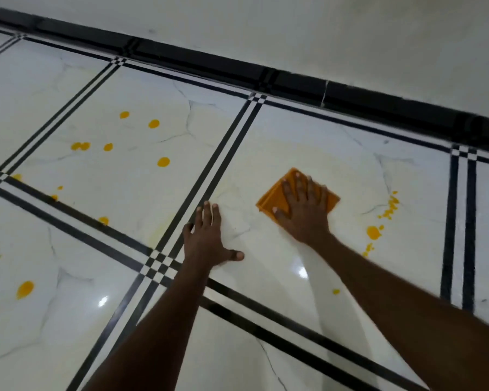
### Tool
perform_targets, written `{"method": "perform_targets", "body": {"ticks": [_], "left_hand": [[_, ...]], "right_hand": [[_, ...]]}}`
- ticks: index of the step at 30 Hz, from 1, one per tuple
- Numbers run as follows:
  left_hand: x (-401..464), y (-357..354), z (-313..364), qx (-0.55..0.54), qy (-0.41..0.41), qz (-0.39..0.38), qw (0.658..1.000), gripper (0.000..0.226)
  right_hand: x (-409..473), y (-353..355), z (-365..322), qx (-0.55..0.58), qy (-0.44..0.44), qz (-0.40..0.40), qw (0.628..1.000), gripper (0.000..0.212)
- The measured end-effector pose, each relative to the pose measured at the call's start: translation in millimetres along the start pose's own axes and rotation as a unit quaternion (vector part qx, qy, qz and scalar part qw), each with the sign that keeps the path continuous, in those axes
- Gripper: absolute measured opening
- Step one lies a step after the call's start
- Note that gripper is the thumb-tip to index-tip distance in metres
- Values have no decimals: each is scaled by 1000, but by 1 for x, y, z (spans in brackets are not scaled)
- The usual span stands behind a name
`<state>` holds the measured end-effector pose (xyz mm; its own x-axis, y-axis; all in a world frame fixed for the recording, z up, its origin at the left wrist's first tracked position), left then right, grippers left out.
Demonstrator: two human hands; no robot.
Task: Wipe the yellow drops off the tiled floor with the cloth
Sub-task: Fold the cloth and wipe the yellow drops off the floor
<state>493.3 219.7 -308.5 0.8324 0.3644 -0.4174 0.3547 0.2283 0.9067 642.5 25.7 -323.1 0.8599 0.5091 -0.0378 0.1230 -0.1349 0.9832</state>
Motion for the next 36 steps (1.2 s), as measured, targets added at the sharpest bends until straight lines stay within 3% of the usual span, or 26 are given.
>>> {"method": "perform_targets", "body": {"ticks": [3, 7, 10, 11, 15, 18, 22, 27, 32, 36], "left_hand": [[3, -4, -7, 0, -1, 10, 1000, 144], [-12, -2, 16, 59, -1, 27, 998, 129], [-17, -16, 27, 58, -20, 3, 998, 115], [-29, -9, 17, 65, -8, -7, 998, 113], [-28, -5, 13, 22, -43, -15, 999, 113], [-49, -9, 2, 19, -27, -7, 999, 116], [-77, -27, -34, -28, 15, -14, 999, 122], [-81, -36, -42, -57, 32, -7, 998, 125], [-84, -36, -47, -54, 28, -5, 998, 127], [-85, -34, -34, -63, 29, 9, 998, 128]], "right_hand": [[21, -4, 26, -11, -13, -37, 999, 87], [-51, 6, 85, -1, -92, 36, 995, 82], [-96, -3, 75, 2, -137, 49, 989, 82], [-97, -5, 46, 42, -106, 46, 992, 82], [-37, -14, -24, 19, 41, -19, 999, 82], [3, -7, -4, 8, 42, -5, 999, 81], [-9, -7, -10, 26, -5, -16, 1000, 89], [-28, -32, -127, -7, 167, -57, 984, 91], [-96, -29, -86, -33, 182, -36, 982, 69], [-114, -10, -13, -28, 147, -24, 988, 69]]}}
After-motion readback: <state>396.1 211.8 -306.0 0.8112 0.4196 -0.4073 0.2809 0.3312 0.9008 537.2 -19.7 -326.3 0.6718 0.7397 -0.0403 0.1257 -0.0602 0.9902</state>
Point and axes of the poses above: each hand's wrist, its own x-axis towards the middle knuckle, its own y-axis out of the back of the hand, z = x × y, the point moved 8 cm from there along x, towards the middle knuckle, and after that the axes turned 1 degree about -y, right-handed, at the moved point
